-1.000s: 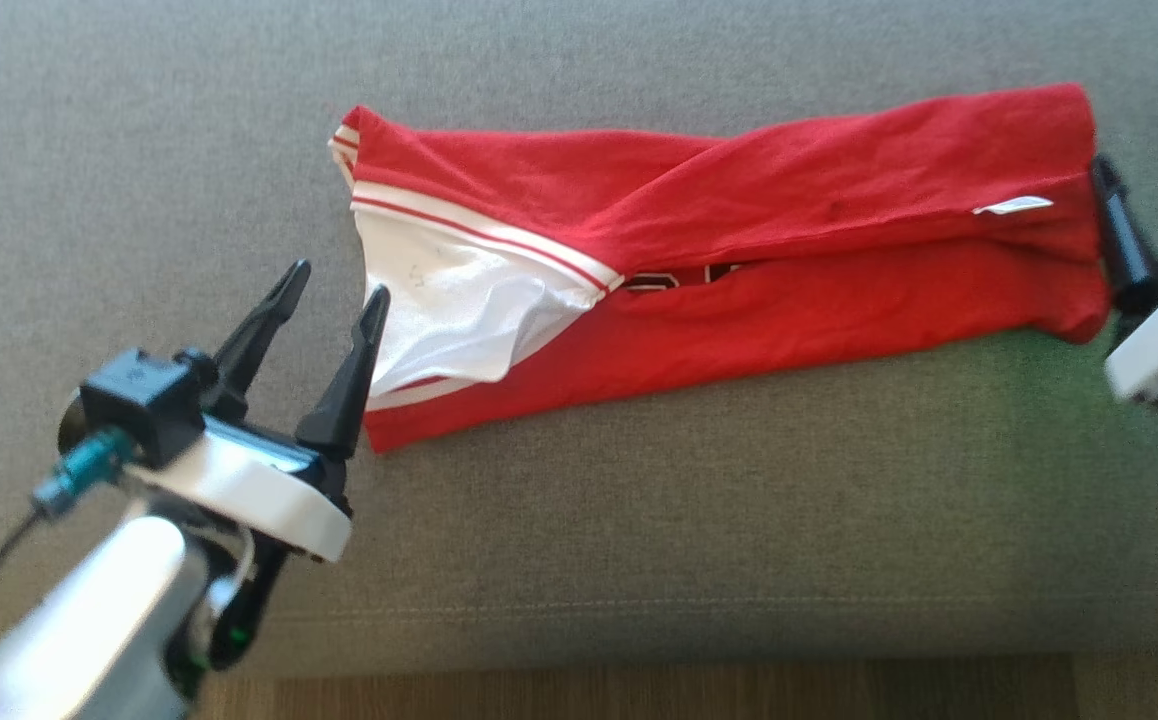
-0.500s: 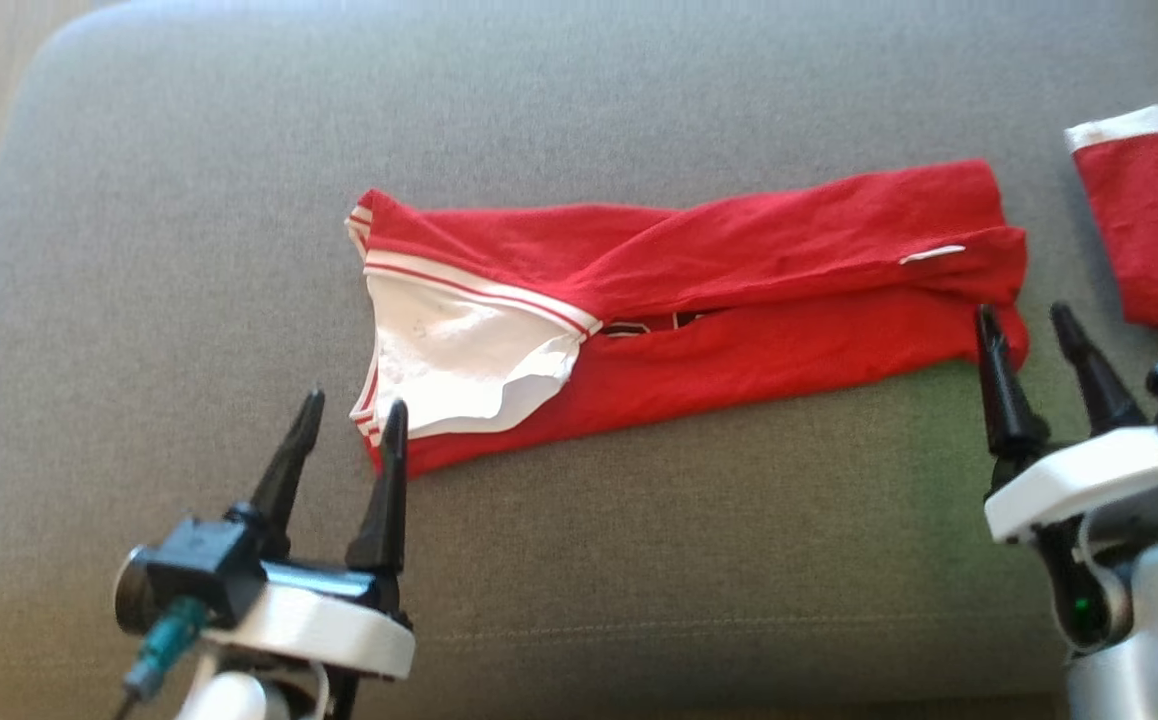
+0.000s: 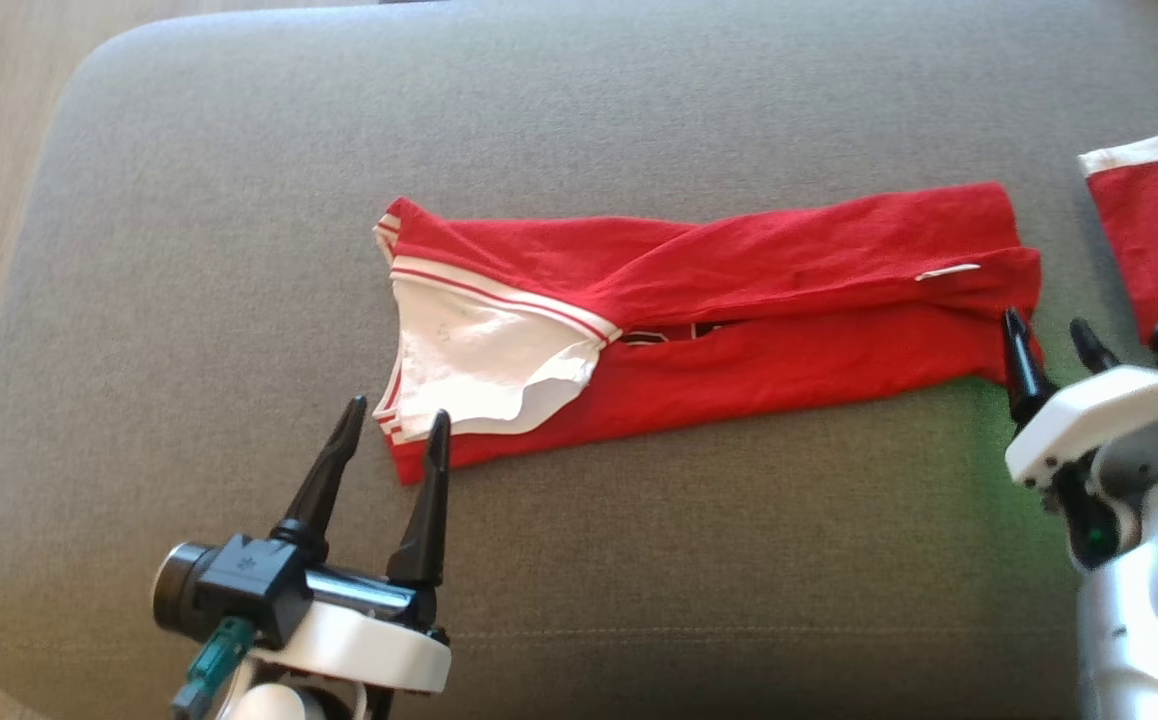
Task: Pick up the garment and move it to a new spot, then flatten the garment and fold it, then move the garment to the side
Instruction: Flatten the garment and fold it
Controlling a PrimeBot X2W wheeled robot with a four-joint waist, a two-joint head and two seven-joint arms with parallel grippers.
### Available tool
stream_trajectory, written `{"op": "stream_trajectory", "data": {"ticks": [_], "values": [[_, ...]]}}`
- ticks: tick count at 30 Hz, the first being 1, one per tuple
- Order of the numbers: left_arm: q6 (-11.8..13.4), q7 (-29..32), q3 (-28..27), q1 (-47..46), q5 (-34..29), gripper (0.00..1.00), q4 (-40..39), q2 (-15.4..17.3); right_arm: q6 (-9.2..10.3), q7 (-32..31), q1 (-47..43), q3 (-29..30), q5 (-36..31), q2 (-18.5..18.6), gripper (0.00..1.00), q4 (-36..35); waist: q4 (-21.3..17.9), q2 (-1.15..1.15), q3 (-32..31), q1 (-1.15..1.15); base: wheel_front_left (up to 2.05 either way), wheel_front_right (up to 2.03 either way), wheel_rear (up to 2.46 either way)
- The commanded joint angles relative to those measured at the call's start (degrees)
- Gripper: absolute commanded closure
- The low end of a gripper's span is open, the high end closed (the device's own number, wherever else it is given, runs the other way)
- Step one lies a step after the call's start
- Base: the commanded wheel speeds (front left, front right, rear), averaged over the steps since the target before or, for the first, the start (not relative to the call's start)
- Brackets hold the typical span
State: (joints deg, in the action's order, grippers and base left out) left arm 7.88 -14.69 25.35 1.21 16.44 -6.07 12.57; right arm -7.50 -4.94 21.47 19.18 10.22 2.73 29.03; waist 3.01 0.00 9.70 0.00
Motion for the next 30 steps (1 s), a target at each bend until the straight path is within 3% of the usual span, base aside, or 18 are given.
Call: {"op": "stream_trajectory", "data": {"ticks": [1, 10, 16, 22, 24, 27, 28, 30], "values": [[-0.6, -0.3, -2.3, -1.2, -0.8, 0.00, -1.4, -0.3, 0.01, -0.9, 3.2, -0.2, -1.6, 0.2, 0.00, -0.5, 0.7, 0.00, 0.6, 0.00, 0.00, 0.00, 0.00], [-4.7, -0.3, -3.2, -1.6, -3.4, 0.00, 0.9, -3.1, 0.01, -4.9, 13.3, 10.3, -16.5, 2.6, 0.00, 10.7, 3.1, 0.00, 2.4, 0.00, 0.00, 0.00, 0.00], [-6.6, -0.3, -3.8, -2.1, -5.0, 0.00, 1.8, -3.8, 0.01, -5.6, 17.0, 11.8, -20.7, 1.7, 0.00, 16.4, 3.1, 0.00, 3.2, 0.00, 0.00, 0.00, 0.00], [-7.6, -0.3, -4.7, -2.3, -5.9, 0.00, 2.0, -4.5, 0.01, -7.1, 18.6, 9.2, -21.4, 1.0, 0.00, 20.9, 2.7, 0.00, 3.7, 0.00, 0.00, 0.00, 0.00], [-7.9, -0.3, -5.0, -2.2, -6.2, 0.00, 2.1, -4.8, 0.01, -7.7, 18.9, 6.7, -20.9, 0.9, 0.11, 22.5, 2.4, 0.00, 3.8, 0.00, 0.00, 0.00, 0.00], [-8.5, -0.3, -5.4, -2.4, -6.7, 0.00, 2.2, -5.2, 0.01, -8.3, 19.1, 4.2, -19.8, 0.8, 0.18, 24.0, 1.9, 0.00, 4.1, 0.00, 0.00, 0.00, 0.00], [-8.6, -0.3, -5.5, -2.5, -6.8, 0.00, 2.2, -5.3, 0.01, -8.4, 19.1, 3.6, -19.6, 1.0, 0.33, 24.4, 1.9, 0.00, 4.2, 0.00, 0.00, 0.00, 0.00], [-9.0, -0.3, -5.7, -2.8, -7.1, 0.00, 2.2, -5.6, 0.01, -8.4, 19.1, 2.8, -19.2, 1.5, 0.78, 24.9, 2.0, 0.00, 4.5, 0.00, 0.00, 0.00, 0.00]]}}
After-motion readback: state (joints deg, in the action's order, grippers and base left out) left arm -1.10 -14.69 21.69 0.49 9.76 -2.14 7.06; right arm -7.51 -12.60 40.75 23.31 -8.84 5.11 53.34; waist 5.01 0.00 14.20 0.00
